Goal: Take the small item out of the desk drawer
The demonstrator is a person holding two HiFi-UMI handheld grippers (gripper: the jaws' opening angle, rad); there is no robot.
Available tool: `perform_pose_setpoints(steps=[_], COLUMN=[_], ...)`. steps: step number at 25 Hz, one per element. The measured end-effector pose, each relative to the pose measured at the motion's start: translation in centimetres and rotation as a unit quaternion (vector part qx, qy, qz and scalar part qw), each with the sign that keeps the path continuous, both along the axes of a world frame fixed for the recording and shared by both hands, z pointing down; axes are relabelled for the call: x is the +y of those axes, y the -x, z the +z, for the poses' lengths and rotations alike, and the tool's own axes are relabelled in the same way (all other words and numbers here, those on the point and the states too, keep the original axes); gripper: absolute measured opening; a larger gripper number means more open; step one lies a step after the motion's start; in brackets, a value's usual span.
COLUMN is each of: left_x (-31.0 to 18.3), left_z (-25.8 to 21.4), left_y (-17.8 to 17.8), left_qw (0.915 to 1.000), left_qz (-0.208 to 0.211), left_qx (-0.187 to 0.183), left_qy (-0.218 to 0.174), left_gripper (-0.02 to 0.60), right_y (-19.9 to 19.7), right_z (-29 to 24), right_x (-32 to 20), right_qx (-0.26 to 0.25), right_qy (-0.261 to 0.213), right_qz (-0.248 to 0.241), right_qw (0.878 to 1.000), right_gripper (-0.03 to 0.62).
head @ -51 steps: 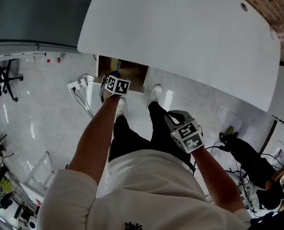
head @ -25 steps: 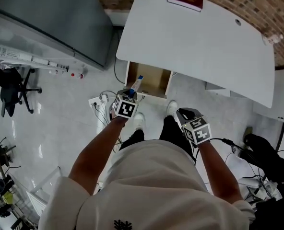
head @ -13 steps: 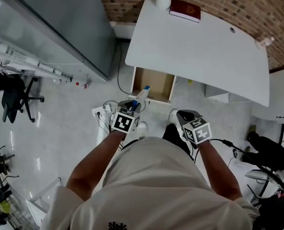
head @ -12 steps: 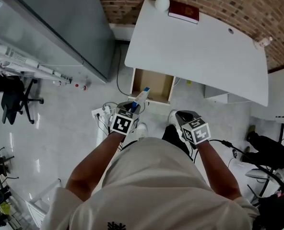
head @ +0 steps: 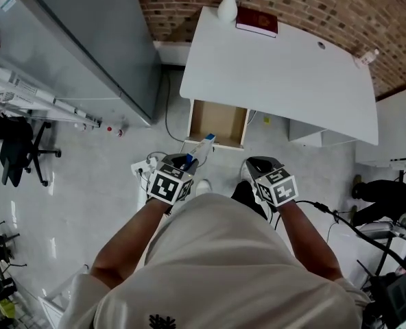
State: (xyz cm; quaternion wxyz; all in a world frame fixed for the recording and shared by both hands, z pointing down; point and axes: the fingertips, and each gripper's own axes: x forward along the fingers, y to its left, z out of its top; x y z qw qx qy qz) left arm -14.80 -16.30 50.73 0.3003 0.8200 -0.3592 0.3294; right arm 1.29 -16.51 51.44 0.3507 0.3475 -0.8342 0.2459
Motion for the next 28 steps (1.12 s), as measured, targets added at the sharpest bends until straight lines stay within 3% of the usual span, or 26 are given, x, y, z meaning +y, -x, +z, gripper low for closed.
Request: perform_pose_setpoints(steps=[28], left_x=[2.5], left_z=[0.9], left_y=[3.1], left_qw=[0.9996], left_qz=[0.019], left_qx=[0.018], left_qy=[0.011], left_gripper=[0.091], right_y=[3.9], right_z=[0.2], right_x=[2.9], right_qx=[0.004], right_qy=[-0.014], right_qz=[0.024], right_qw=[1.000], right_gripper=[0.031])
